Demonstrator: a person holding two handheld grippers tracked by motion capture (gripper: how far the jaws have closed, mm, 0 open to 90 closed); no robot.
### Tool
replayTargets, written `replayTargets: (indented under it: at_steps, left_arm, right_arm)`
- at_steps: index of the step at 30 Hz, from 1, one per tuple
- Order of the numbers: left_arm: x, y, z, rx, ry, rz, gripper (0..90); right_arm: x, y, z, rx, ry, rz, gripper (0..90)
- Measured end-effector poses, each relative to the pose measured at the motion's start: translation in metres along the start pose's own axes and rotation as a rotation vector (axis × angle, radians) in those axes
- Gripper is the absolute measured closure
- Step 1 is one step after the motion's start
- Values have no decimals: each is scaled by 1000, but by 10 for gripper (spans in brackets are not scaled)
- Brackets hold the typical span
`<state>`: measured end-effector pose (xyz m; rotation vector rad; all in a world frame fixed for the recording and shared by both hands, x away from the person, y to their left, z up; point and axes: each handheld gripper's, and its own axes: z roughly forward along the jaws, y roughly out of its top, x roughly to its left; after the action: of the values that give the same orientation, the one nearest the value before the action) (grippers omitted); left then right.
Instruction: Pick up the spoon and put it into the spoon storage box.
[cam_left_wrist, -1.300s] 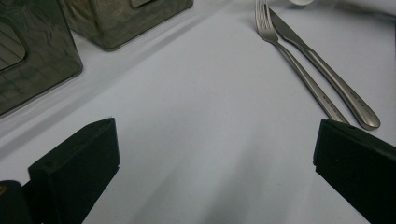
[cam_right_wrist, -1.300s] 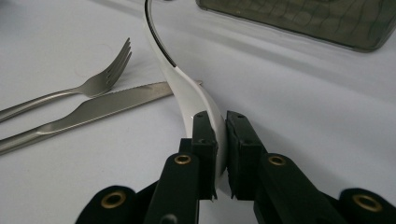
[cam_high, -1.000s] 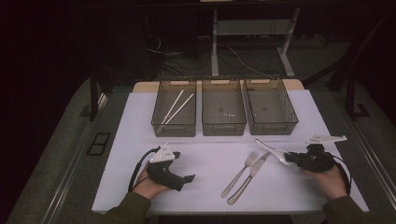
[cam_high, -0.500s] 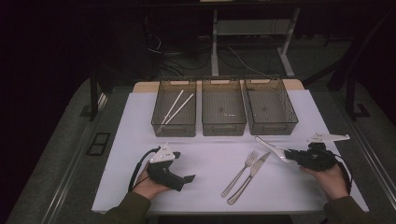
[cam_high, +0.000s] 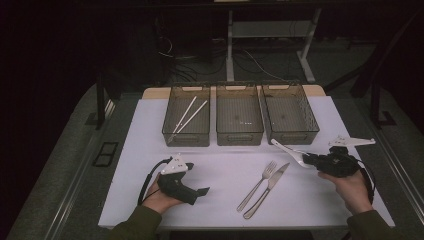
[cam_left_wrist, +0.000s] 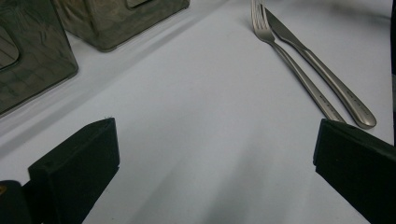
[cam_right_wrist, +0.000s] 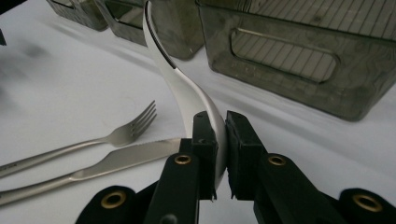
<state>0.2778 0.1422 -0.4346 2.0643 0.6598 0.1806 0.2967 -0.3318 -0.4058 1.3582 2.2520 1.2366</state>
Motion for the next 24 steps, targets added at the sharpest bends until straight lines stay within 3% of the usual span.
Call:
replayTargets:
  at_steps: [24]
  left_arm:
    - [0, 0, -1, -4, 2, -5, 0]
  right_arm:
    - [10, 32, 17, -47, 40, -29, 826]
